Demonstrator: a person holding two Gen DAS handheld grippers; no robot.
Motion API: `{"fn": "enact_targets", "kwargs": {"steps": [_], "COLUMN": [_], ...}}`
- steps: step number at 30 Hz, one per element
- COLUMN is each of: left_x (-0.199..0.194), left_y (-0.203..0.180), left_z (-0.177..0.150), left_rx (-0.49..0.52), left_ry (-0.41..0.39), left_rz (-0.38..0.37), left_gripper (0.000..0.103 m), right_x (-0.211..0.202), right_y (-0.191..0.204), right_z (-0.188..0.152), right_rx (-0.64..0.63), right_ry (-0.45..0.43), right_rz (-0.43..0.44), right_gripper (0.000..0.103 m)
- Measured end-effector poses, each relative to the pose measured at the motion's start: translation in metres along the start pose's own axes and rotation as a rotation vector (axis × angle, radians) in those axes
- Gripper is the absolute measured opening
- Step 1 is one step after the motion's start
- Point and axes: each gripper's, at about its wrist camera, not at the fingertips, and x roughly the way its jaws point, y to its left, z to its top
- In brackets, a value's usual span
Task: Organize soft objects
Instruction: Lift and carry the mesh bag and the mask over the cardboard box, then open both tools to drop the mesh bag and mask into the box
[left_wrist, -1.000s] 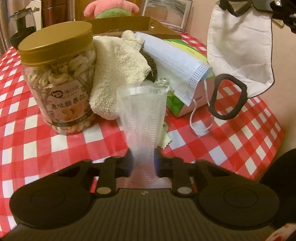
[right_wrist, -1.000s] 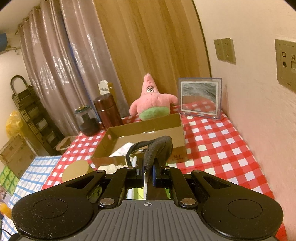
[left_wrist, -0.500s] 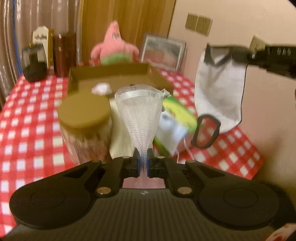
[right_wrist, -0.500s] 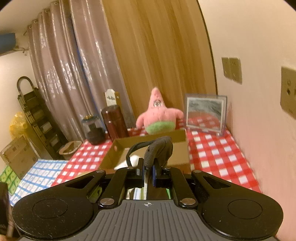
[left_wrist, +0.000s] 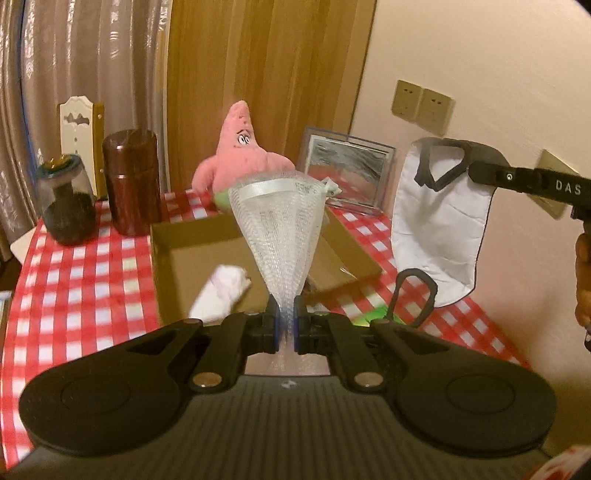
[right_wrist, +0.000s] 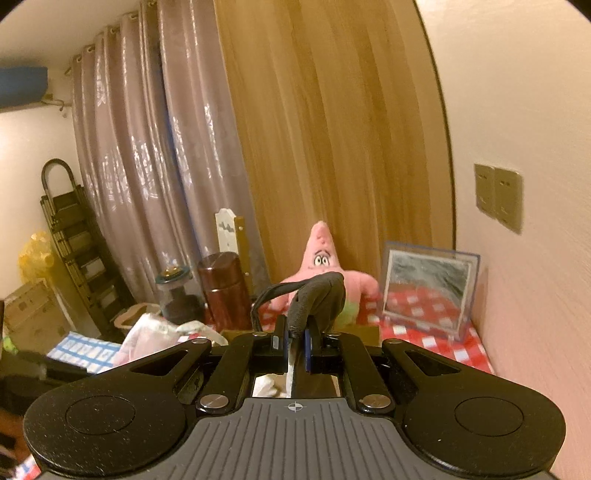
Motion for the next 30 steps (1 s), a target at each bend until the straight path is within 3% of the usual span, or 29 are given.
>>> {"fn": "enact_targets", "kwargs": {"steps": [8,17,20,24,26,28,30], "left_x": [0.062,0.130,0.152,0.171,0.178,0.180,0.178], "left_y": [0.042,0.085,0.097,0.102,0.105,0.107,0.109], "left_z": [0.042,0.054,0.053,0.048,0.047,0.046,0.046], "left_rx": [0.017,0.030,0.014,0.038,0.035,0.032,0.027], "left_ry": [0.040,0.101,0.136,0.137,0.144,0.148,0.142], "left_rz": [0.023,0.082,0.088,0.113,0.112,0.113,0.115], "left_gripper": [0.005,0.007,0.016,0.040,0.042,0.043,0.044], "right_x": [0.072,0.154,0.171,0.190,0.197,0.200,0.199], "right_y": [-0.009,-0.017,-0.020,-0.021,-0.023,-0.027,-0.031], "right_z": [0.009,-0.011,-0.019,-0.027,-0.032,-0.035,-0.036], "right_rx": [-0.079,-0.160,-0.154,-0.161,-0.155,-0.135,-0.117], "right_ry": [-0.019,0.101,0.147,0.197,0.231,0.243,0.239], "right_rz": [-0.019,-0.071,-0.077,-0.045,-0.031,-0.033,-0.037], "right_gripper": [0.008,0.008,0.008,0.008,0.008,0.016,0.039]}}
